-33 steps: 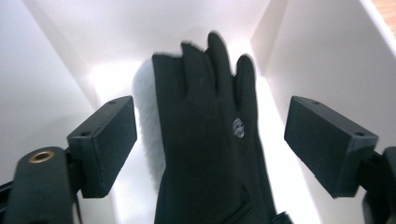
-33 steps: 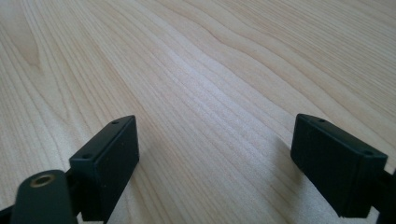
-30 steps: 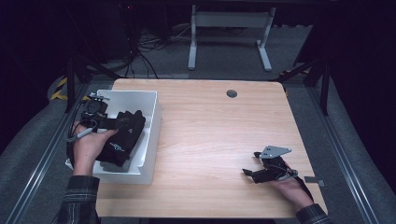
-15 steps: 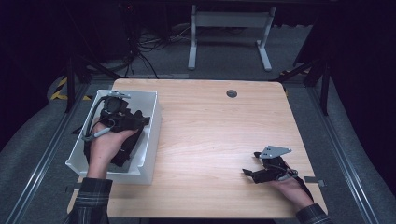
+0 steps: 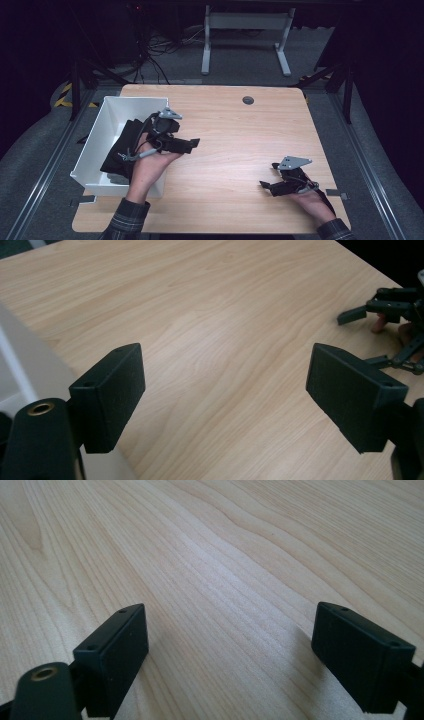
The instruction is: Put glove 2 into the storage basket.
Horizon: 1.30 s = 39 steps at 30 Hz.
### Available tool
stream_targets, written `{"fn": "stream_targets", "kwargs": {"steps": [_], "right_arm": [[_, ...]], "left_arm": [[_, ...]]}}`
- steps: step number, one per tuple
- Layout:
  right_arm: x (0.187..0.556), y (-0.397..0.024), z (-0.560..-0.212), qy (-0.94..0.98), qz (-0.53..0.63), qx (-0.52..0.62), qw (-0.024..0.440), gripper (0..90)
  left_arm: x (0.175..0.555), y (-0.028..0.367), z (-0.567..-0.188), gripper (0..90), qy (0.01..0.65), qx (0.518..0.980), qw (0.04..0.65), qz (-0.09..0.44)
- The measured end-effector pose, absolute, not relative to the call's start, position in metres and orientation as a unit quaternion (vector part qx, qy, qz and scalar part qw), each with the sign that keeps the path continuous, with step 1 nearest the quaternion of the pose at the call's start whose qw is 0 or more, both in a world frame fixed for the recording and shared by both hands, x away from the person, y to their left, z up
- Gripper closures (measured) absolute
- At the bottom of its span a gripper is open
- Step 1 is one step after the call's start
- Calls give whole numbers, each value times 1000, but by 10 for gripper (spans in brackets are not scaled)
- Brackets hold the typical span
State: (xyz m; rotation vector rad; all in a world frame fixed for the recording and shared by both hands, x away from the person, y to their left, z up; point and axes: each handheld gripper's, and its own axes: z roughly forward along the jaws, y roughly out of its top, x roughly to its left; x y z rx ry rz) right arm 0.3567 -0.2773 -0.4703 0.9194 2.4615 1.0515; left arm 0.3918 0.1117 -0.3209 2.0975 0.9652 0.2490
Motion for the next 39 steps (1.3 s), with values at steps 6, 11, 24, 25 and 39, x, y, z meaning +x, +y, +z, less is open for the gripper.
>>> {"fn": "stream_targets", "kwargs": {"steps": [6, 11, 24, 25, 39], "right_arm": [[357, -277, -470, 859, 367, 321, 155, 154], [357, -277, -470, 859, 367, 321, 155, 154], [357, -277, -470, 859, 367, 321, 155, 153], [357, -277, -470, 859, 367, 321, 155, 153], [357, -277, -470, 859, 368, 320, 155, 153]], "left_arm": [[383, 85, -337, 168, 360, 839, 398, 86], [377, 69, -351, 166, 345, 848, 394, 79], [367, 39, -408, 165, 309, 872, 375, 57], [367, 38, -412, 163, 308, 874, 371, 59], [371, 31, -455, 135, 294, 890, 339, 81]]}}
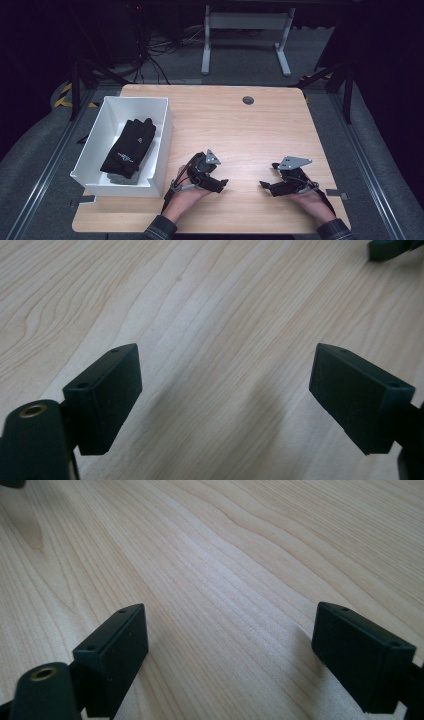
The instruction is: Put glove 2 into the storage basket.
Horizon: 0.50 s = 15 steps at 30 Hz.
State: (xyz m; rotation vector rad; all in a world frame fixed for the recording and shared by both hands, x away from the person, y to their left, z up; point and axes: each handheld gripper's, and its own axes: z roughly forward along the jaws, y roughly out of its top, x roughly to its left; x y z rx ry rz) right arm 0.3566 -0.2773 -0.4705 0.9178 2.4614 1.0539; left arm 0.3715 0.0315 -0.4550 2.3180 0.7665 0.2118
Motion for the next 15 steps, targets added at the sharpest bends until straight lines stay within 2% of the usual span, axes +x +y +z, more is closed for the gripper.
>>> {"fn": "stream_targets", "kwargs": {"steps": [7, 15], "right_arm": [[356, -277, -470, 860, 367, 320, 154, 153], [356, -277, -470, 860, 367, 320, 154, 153]], "left_arm": [[374, 27, -469, 0, 285, 901, 314, 88], [371, 32, -476, 0, 270, 889, 355, 98]]}}
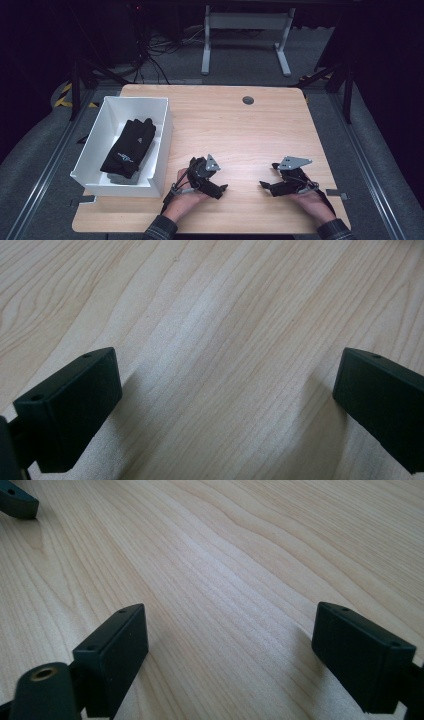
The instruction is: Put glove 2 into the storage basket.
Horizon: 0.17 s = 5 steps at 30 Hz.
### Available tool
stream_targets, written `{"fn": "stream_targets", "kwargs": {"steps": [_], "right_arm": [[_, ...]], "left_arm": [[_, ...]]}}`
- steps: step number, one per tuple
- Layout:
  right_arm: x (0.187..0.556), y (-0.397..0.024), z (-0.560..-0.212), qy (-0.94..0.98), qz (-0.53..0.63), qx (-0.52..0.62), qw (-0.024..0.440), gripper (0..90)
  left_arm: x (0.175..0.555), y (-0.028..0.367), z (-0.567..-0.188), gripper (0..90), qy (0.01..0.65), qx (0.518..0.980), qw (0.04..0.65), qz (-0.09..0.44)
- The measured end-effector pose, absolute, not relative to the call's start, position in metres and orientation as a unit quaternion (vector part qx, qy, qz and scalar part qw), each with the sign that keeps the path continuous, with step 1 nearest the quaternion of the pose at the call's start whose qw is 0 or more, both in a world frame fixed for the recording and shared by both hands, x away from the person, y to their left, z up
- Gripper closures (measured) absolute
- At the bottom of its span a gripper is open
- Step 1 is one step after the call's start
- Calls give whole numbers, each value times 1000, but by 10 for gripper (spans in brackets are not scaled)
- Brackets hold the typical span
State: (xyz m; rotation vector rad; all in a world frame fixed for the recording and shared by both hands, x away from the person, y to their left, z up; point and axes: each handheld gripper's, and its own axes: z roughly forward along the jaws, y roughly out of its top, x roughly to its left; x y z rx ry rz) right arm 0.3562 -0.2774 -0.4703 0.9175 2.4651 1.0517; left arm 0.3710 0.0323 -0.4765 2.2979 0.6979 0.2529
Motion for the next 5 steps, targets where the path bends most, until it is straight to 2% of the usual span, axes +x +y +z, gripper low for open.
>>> {"fn": "stream_targets", "kwargs": {"steps": [5], "right_arm": [[356, -277, -470, 860, 367, 320, 154, 153]], "left_arm": [[371, 32, -477, 0, 270, 889, 356, 97]]}}
